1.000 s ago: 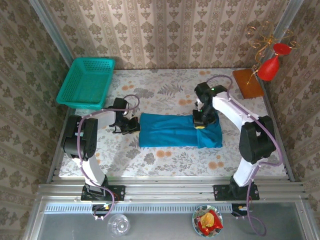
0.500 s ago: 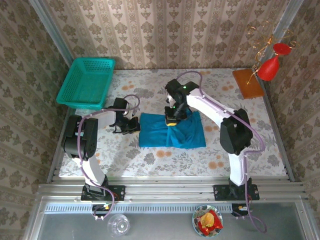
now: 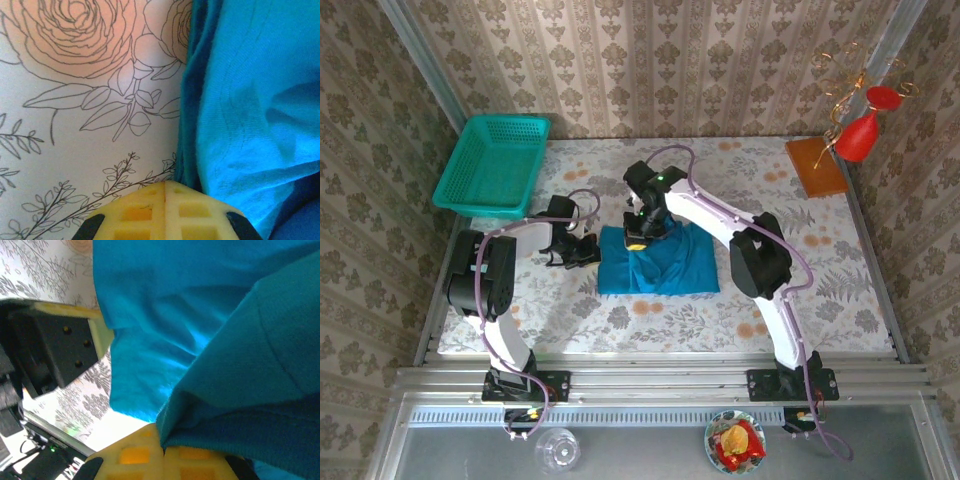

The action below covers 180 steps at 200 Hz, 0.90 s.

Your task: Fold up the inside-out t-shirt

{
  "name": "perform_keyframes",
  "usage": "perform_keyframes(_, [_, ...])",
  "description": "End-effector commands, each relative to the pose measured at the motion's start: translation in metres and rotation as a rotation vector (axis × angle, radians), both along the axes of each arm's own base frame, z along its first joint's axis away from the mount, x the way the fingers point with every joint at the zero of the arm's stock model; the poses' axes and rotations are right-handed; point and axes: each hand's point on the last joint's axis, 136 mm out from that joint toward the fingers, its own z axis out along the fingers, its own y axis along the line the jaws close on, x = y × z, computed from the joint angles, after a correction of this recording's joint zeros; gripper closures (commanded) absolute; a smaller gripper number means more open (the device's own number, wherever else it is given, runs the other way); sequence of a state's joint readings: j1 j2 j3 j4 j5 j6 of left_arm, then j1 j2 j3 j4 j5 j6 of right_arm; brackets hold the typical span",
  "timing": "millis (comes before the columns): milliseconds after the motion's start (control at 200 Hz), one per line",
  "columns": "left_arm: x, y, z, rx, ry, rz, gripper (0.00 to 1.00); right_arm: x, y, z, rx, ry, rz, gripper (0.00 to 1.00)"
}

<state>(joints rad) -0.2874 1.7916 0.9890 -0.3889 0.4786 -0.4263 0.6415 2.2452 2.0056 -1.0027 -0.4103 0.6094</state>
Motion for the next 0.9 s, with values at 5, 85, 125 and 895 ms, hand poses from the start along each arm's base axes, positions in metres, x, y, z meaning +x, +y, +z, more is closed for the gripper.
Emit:
perform_keyframes(5, [-0.007,-0.001,-0.002,0.03,0.01,-0.014,0.99,0.017,0.029,0.001,0.115,-0.003,-0.016,0.91])
perform_keyframes(85, [-0.007,0.004,0.003,0.056,-0.002,-0.011,0.96,0.024,0.036,0.0,0.139,-0.01,-0.02,0.76])
perform_keyframes(125, [-0.007,0.008,0.008,0.073,-0.013,-0.008,0.94,0.025,0.038,0.006,0.151,-0.02,-0.019,0.71])
perform_keyframes(895, [-0.047,-0.074,0.096,0.195,-0.224,-0.284,0.58,-0.038,-0.118,0.007,-0.067,-0.067,-0.196,0.57])
